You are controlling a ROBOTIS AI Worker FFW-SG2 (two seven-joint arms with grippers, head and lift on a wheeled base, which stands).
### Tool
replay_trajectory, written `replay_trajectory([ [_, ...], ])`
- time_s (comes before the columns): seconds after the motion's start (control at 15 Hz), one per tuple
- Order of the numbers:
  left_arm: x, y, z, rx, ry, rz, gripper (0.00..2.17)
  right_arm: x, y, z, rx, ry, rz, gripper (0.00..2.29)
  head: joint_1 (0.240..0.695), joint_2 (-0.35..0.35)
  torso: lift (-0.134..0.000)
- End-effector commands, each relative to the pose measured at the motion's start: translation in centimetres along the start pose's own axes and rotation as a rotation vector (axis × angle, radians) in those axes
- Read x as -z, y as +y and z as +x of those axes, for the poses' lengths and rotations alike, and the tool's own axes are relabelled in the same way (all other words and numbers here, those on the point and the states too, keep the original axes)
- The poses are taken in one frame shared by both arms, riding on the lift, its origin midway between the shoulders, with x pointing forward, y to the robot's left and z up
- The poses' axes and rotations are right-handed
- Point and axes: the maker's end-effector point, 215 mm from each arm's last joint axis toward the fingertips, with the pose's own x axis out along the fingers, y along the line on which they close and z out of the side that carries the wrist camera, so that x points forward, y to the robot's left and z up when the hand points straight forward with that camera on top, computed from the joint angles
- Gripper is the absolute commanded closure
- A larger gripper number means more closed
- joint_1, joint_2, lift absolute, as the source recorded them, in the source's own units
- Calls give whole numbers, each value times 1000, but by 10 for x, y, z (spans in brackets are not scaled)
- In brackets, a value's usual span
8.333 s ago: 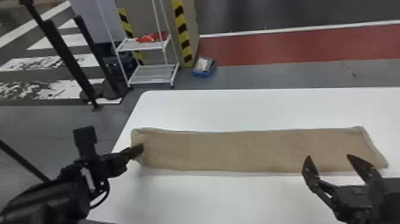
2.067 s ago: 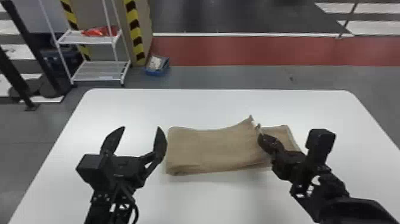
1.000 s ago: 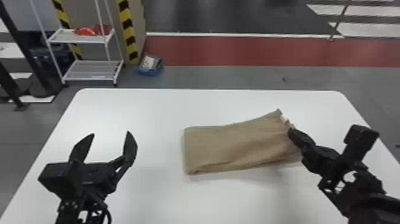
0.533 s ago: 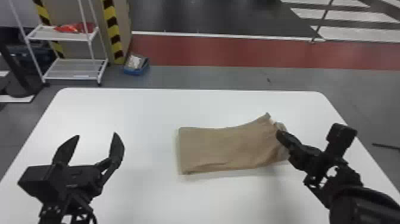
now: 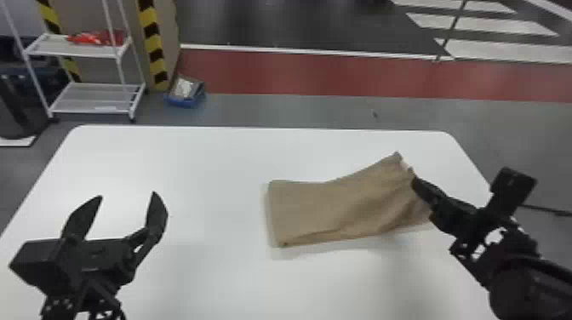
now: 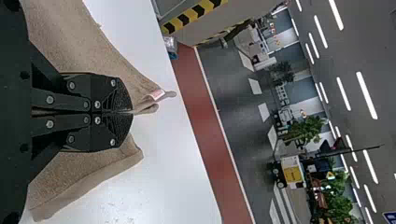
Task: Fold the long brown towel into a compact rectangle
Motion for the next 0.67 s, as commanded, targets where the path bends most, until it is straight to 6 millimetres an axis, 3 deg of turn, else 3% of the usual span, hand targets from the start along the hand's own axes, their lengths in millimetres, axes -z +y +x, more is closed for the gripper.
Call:
replay_trajectory([
  [0.0,1,-5,1,9,1,-4,70,14,-5,8,4,27,10,1541,695,-148,-95],
  [0.2,1,-6,1,12,1,-2,73,13,-3,13,2,32,1,1541,695,-153,-95],
  [0.33,1,-2,1,6,3,0,73,3,-1,5,-6,19,11,1541,695,-151,-95],
  [0.47,0,-3,1,8,-1,-1,73,-22,-15,-1,14,-5,34,1541,695,-150,-95],
  [0.53,-1,-4,2,9,-2,-2,73,-24,-25,4,32,6,30,1541,695,-153,-95],
  [0.6,1,-6,3,14,2,-1,73,-11,-34,9,41,38,32,1541,695,-159,-95],
])
